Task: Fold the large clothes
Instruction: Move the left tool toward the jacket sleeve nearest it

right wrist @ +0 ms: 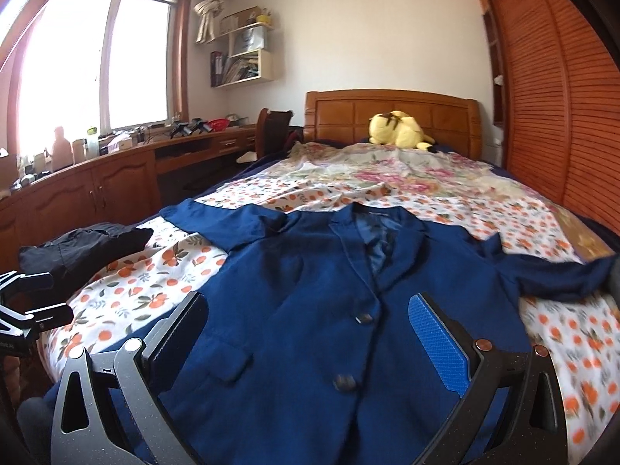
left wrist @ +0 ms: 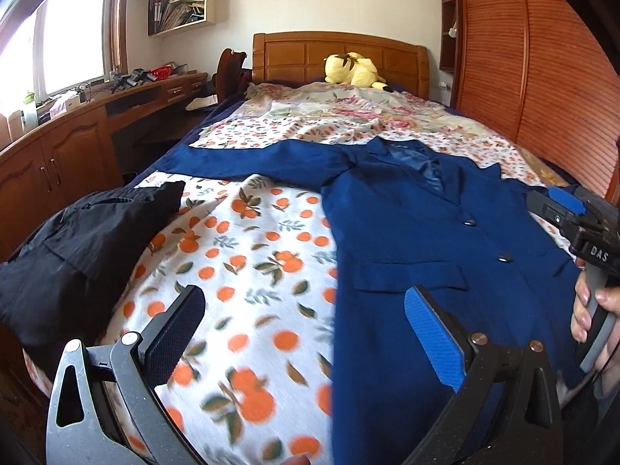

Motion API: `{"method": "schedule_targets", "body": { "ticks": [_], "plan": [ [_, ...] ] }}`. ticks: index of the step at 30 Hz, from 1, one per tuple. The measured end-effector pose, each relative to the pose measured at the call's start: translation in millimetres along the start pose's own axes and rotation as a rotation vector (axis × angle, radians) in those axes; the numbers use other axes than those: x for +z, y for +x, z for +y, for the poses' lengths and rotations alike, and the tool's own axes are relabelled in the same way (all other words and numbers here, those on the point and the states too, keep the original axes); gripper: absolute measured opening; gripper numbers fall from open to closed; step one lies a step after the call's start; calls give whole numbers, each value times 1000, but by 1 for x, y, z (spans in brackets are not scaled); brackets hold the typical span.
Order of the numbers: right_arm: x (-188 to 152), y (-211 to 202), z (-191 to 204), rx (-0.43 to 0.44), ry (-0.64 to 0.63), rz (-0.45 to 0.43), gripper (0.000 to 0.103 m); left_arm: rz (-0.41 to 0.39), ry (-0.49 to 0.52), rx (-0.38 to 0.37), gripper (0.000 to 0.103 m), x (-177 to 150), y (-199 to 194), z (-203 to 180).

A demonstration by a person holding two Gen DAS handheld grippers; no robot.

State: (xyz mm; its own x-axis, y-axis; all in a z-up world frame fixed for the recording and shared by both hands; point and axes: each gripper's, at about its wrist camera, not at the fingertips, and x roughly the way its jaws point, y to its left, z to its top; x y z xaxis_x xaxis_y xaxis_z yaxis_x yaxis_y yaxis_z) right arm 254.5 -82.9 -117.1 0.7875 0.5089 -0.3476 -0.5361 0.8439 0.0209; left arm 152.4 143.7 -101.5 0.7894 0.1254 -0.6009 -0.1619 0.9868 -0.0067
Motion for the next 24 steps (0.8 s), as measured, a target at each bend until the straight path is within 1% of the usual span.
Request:
{"method": "schedule_targets", "body": {
  "ticks": [5,7,10,12,13,15,17,19,21,23,24],
  "plan": [
    [1,45,-2,25,-37,57,103,40,17,7,103,14,28,18],
    [-5,56,-3,19,-45,71,103,64,8,4,103,17,40,27],
    [-13,75,-5,41,-45,138,103,96,-15,6,103,20,56,39],
    [-13,78,-11,55,-31,152,103,117,-23,16,102,23,69,46],
    [-14,78,-14,60,-24,152,103,128,-27,18,100,25,77,49],
    [-14,79,-18,63,-15,161,103,147,-47,-2,96,32,92,56],
    [-12,84,-15,61,-14,168,103,159,-72,-18,88,43,107,63],
    [-12,84,-14,61,-11,171,103,153,-86,-30,86,57,121,68],
    [-11,85,-14,60,-10,174,103,156,-82,-17,82,72,137,72],
    [-11,87,-10,58,-9,175,103,166,-75,11,75,89,156,74],
    [-11,87,-10,58,-9,176,103,167,-78,8,74,98,164,74]
  ]
}}
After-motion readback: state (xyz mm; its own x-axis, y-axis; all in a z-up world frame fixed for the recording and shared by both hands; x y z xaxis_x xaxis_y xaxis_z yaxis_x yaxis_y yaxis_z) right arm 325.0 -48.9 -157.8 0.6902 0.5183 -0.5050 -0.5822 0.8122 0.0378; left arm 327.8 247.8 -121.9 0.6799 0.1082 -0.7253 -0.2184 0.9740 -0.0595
